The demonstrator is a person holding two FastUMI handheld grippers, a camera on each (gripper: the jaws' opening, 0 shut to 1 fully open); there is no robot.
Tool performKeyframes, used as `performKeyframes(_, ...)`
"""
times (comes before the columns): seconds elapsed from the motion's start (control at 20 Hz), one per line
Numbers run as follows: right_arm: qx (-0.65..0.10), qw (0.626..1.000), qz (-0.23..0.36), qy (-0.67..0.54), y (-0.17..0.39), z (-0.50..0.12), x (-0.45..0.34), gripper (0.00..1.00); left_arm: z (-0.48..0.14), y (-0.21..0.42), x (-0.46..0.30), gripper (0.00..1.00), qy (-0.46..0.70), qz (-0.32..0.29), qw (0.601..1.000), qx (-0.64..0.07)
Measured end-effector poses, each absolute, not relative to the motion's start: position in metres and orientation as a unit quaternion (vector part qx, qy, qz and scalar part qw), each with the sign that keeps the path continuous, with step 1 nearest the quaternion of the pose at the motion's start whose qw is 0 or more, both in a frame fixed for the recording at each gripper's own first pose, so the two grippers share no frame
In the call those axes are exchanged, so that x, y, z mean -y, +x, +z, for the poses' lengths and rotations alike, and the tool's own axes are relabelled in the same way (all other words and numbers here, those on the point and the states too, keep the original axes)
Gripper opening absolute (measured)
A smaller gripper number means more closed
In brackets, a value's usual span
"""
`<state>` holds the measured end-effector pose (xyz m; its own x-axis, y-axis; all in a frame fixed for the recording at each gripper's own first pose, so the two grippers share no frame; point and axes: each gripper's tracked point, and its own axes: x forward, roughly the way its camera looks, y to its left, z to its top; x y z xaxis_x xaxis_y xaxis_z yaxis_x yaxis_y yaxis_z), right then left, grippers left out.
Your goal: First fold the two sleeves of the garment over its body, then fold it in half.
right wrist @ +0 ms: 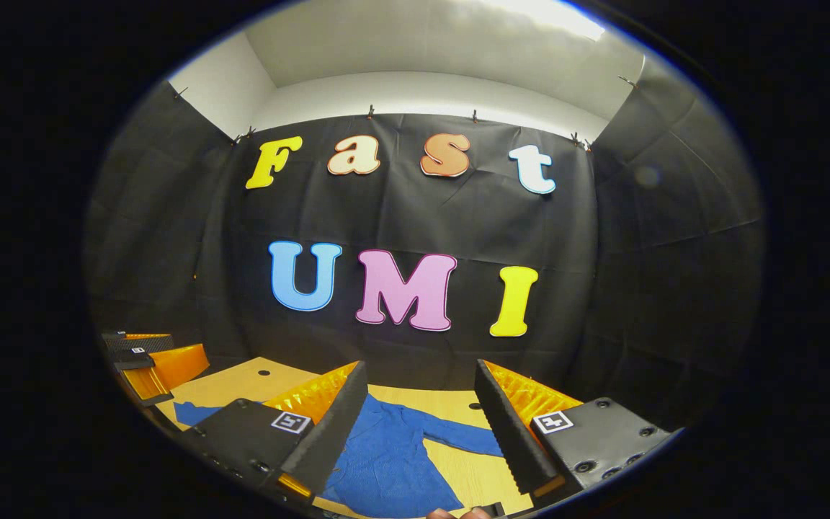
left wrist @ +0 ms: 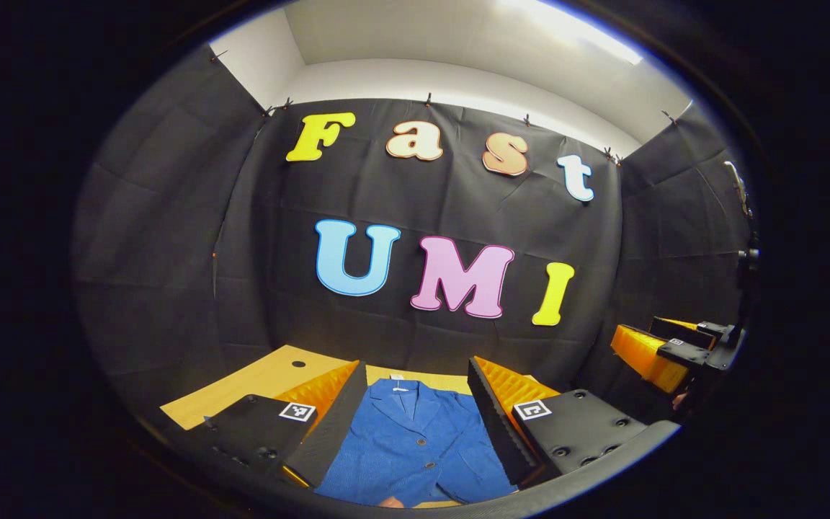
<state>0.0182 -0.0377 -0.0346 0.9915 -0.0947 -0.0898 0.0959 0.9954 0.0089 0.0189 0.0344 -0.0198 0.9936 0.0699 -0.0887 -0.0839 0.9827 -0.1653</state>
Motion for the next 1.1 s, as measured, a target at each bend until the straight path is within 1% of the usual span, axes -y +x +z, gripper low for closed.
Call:
performKeyframes(0.1, -0.047, 0.998, -0.05, 0.011, 0.019, -0.036, 0.038, 0.89, -0.021, 0.02, -0.035, 0.82, -0.084, 0.038, 0.995, -0.042)
performKeyframes(0.15, -0.048, 0.998, -0.051, 0.011, 0.02, -0.037, 0.039, 0.96, -0.022, 0.021, -0.035, 0.82, -0.084, 0.038, 0.995, -0.043)
performKeyframes(0.35, -0.049, 0.997, -0.054, 0.008, 0.023, -0.04, 0.041, 0.96, -0.02, 0.026, -0.035, 0.82, -0.085, 0.036, 0.995, -0.041)
performKeyframes(0.4, -0.051, 0.997, -0.055, 0.008, 0.024, -0.04, 0.043, 0.89, -0.02, 0.027, -0.035, 0.81, -0.085, 0.036, 0.995, -0.041)
performKeyframes(0.45, -0.051, 0.997, -0.056, 0.008, 0.025, -0.041, 0.045, 0.89, -0.019, 0.029, -0.034, 0.82, -0.086, 0.034, 0.995, -0.04)
performKeyframes(0.5, -0.051, 0.997, -0.059, 0.007, 0.028, -0.042, 0.049, 0.96, -0.019, 0.03, -0.033, 0.82, -0.086, 0.033, 0.995, -0.038)
performKeyframes(0.55, -0.049, 0.997, -0.061, 0.005, 0.03, -0.043, 0.055, 0.89, -0.019, 0.034, -0.031, 0.82, -0.085, 0.031, 0.995, -0.038)
performKeyframes(0.6, -0.052, 0.997, -0.065, 0.002, 0.033, -0.045, 0.062, 0.96, -0.021, 0.037, -0.029, 0.83, -0.085, 0.029, 0.995, -0.039)
performKeyframes(0.65, -0.057, 0.996, -0.069, 0.002, 0.035, -0.052, 0.071, 0.89, -0.021, 0.041, -0.027, 0.83, -0.086, 0.028, 0.995, -0.04)
performKeyframes(0.85, -0.074, 0.993, -0.094, 0.012, 0.049, -0.079, 0.128, 0.89, -0.023, 0.057, -0.014, 0.82, -0.094, 0.027, 0.994, -0.04)
performKeyframes(0.95, -0.092, 0.99, -0.104, 0.009, 0.061, -0.106, 0.163, 0.89, -0.027, 0.067, -0.006, 0.81, -0.093, 0.031, 0.994, -0.046)
performKeyframes(1.0, -0.102, 0.989, -0.108, 0.007, 0.066, -0.122, 0.181, 0.89, -0.028, 0.074, -0.001, 0.83, -0.092, 0.03, 0.994, -0.047)
performKeyframes(1.05, -0.112, 0.987, -0.112, 0.002, 0.074, -0.138, 0.2, 0.89, -0.027, 0.082, 0.004, 0.83, -0.09, 0.027, 0.994, -0.046)
performKeyframes(1.1, -0.124, 0.986, -0.114, 0.0, 0.081, -0.155, 0.216, 0.96, -0.026, 0.093, 0.011, 0.82, -0.086, 0.025, 0.995, -0.045)
